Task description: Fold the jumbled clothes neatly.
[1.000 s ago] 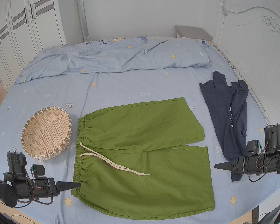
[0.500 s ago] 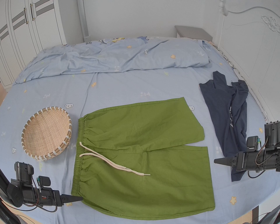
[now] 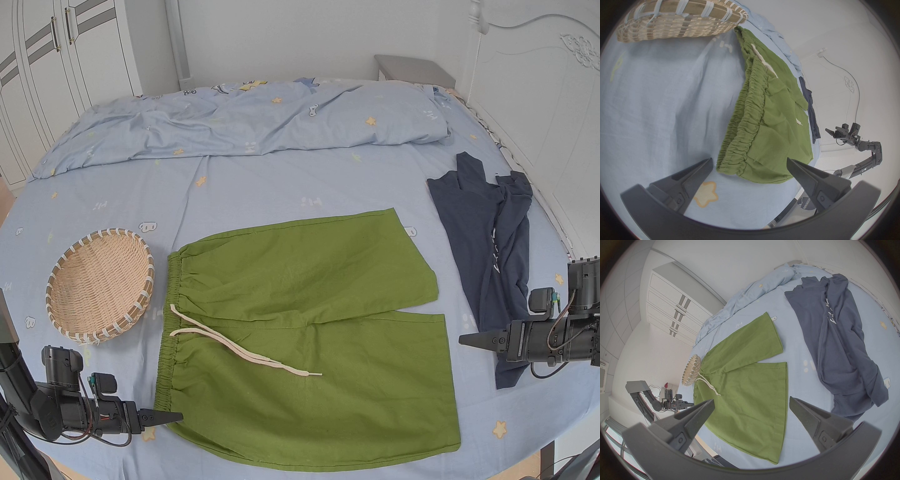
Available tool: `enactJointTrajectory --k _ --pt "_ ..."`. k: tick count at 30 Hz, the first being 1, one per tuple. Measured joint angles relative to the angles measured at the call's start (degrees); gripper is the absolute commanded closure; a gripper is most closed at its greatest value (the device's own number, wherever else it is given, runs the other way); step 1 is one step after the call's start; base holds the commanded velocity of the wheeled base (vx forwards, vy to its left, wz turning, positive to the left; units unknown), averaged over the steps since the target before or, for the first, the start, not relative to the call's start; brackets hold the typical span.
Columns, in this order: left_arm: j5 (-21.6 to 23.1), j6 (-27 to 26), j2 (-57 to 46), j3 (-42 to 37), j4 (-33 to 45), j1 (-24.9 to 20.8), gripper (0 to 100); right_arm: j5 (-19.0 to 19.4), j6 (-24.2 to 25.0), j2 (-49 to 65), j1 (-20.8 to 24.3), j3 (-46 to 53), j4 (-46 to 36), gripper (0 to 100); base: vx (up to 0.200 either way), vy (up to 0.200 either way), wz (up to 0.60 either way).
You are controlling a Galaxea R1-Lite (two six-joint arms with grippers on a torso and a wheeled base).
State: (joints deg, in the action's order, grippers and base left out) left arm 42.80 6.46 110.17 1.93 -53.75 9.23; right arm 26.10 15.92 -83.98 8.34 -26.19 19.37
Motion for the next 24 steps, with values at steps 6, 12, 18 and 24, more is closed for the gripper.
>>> enactJointTrajectory --k 6,12,18,24 --pt "0.1 0.8 1.6 0.0 -0.5 -1.2 0 0.0 0.1 0.0 -0.3 0.0 0.0 0 0.000 0.000 0.00" --pt "0.1 0.9 2.2 -0.2 -2.2 -1.6 100 0.0 0.1 -0.1 -0.4 0.0 0.1 0 0.000 0.000 0.00" --pt "0.0 0.8 2.2 -0.8 -4.0 -1.6 100 -0.1 0.0 -0.2 -0.4 0.3 0.0 0 0.000 0.000 0.00" --pt "-0.1 0.6 1.2 -0.9 -1.5 -0.9 100 -0.2 -0.1 -0.2 -0.1 0.9 0.0 0 0.000 0.000 0.00"
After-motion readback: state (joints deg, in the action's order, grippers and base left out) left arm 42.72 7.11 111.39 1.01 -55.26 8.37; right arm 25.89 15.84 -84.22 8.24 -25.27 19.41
